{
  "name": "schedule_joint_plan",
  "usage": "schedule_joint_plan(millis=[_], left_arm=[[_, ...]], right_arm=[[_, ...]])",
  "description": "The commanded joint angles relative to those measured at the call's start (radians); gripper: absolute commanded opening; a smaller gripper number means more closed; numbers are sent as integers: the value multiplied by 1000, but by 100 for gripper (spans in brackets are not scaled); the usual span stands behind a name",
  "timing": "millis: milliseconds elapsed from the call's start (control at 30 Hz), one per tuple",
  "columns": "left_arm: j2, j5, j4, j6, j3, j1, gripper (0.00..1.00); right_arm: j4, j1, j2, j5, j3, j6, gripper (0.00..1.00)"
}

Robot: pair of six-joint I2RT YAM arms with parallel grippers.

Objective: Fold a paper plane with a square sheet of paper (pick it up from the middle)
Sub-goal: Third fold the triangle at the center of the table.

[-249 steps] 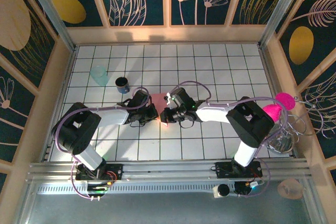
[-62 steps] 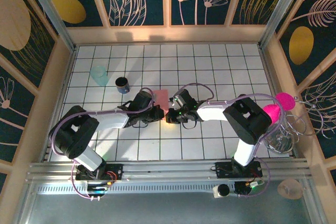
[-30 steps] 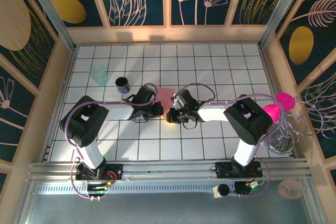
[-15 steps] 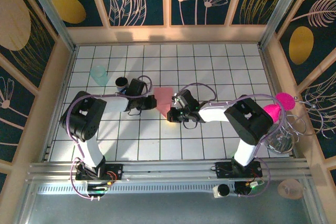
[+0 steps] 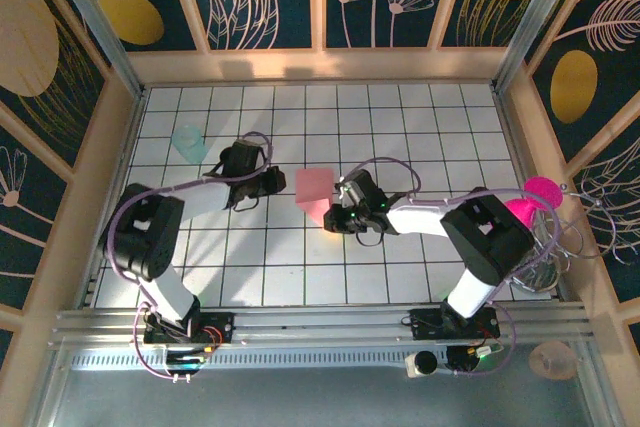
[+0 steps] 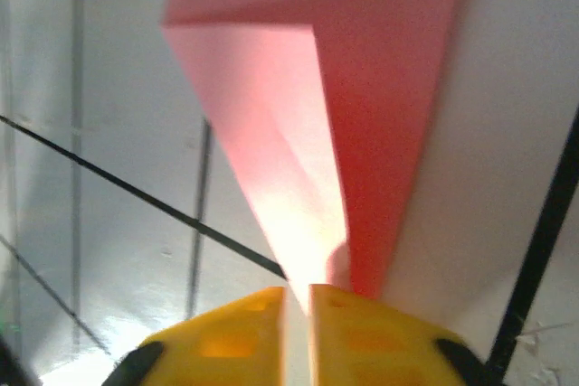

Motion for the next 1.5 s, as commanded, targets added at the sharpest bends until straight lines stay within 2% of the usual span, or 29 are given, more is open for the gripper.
schedule_joint_plan(millis=[0,233,333,467,700,1000,1333,1467], left_arm=[[-92,60,83,-148,-84,0,18],[-144,164,248,-383,-235,-4,37],[-125,185,289,-435,-264,-17,39],[-83,164,238,-438,-242,-41,40],[7,156,218,-453,-191,-84,40],[44,165,208,-462,-136,-97,31],[107,157,188,-463,-109,-96,31],[126,197,216,-463,-91,-96,22]], right_arm=[[147,-10,-75,10,14,68,25],[305,-8,-14,23,-8,185,30],[316,-8,15,56,-18,211,31],[301,-13,47,98,-19,228,33],[308,-31,106,94,-35,250,32],[324,-45,154,66,-50,266,32],[333,-55,163,58,-61,268,31],[337,-57,163,57,-64,266,31]])
